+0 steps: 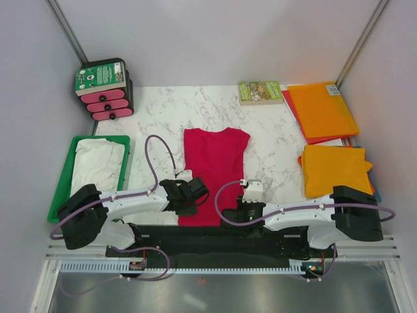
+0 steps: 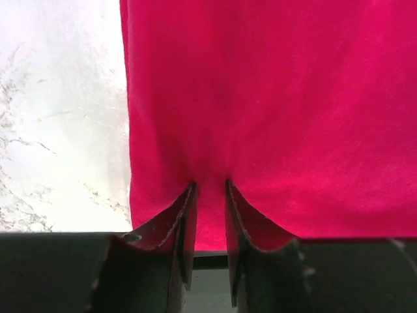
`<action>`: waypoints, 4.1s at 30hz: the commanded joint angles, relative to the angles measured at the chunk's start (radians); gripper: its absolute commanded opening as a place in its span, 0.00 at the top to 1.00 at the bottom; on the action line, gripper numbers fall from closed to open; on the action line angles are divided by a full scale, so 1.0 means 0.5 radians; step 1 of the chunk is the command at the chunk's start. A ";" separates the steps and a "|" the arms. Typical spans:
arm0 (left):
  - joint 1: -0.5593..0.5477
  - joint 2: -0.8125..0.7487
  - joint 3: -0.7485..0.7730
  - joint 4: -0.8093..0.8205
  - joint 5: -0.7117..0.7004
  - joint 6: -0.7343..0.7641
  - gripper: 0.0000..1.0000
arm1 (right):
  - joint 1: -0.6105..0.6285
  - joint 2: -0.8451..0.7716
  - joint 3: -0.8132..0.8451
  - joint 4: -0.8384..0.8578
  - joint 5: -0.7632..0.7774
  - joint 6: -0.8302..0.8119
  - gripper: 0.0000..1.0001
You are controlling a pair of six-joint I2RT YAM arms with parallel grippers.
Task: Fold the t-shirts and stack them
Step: Grab one side of the 2/3 rectangular tshirt with both arms
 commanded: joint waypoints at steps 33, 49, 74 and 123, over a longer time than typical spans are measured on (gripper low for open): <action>0.006 0.006 -0.035 -0.021 -0.049 -0.083 0.63 | 0.172 -0.410 -0.298 -0.142 -0.367 0.287 0.78; -0.001 -0.475 -0.106 -0.208 -0.077 -0.190 0.58 | 0.371 0.009 0.220 -0.372 0.017 0.156 0.57; -0.007 -0.236 -0.204 -0.315 0.098 -0.193 0.59 | 0.386 -0.119 0.149 -0.385 0.090 0.235 0.54; -0.007 -0.193 -0.204 -0.156 0.205 -0.073 0.98 | 0.116 -0.260 -0.047 -0.062 -0.060 0.051 0.55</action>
